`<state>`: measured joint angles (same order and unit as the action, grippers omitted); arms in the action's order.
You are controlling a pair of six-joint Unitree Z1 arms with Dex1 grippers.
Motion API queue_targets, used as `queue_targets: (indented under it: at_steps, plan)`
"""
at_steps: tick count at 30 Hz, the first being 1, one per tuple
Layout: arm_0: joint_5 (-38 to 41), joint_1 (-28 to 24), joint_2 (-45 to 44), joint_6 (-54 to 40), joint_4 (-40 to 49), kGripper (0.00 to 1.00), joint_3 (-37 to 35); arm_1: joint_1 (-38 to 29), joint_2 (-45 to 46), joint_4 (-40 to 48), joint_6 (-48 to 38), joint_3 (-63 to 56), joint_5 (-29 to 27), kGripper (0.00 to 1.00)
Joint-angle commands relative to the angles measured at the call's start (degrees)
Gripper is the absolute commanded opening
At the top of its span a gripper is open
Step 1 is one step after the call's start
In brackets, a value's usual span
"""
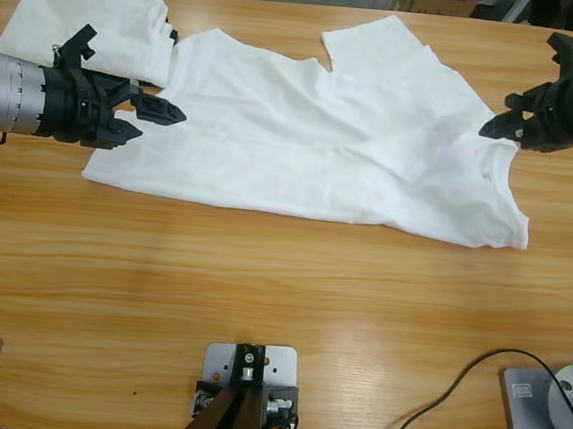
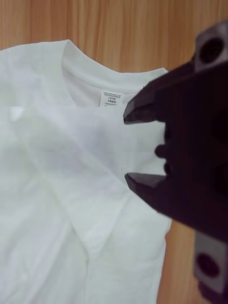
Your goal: Fold clothes
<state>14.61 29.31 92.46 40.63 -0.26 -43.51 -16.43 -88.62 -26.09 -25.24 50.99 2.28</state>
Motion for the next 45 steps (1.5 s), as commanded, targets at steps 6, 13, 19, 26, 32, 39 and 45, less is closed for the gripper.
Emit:
queue_targets:
  at_steps: [6, 13, 19, 26, 32, 39, 45]
  plan:
    - [-1.69, 4.04, -0.49, -4.59, 8.46, 0.954, 1.57, -4.02, -6.51, 24.20, -16.17, -13.74, 14.86, 0.818]
    - [-1.69, 4.09, -1.11, -4.35, 9.40, 0.954, 0.63, 1.50, -7.99, 39.24, -21.94, -24.34, 13.78, 0.652]
    - [-1.69, 4.14, -0.95, -4.24, 9.57, 0.954, 0.70, 1.75, -9.62, 42.02, -22.71, -24.20, 15.31, 0.647]
    - [-1.68, 4.14, -0.17, -4.15, 9.48, 0.954, 0.62, 0.04, -7.43, 40.42, -25.38, -25.15, 15.91, 0.605]
    - [-1.68, 4.13, -0.09, -4.15, 9.48, 0.954, 0.70, -1.77, -9.68, 40.61, -27.30, -25.33, 16.09, 0.605]
    - [-1.69, 4.13, -0.17, -4.06, 9.52, 0.954, 1.06, -2.12, -13.17, 43.27, -27.67, -25.96, 16.10, 0.605]
    - [-1.69, 4.14, -0.26, -4.06, 9.57, 0.954, 1.11, -2.12, -16.65, 52.88, -27.58, -29.44, 16.42, 0.605]
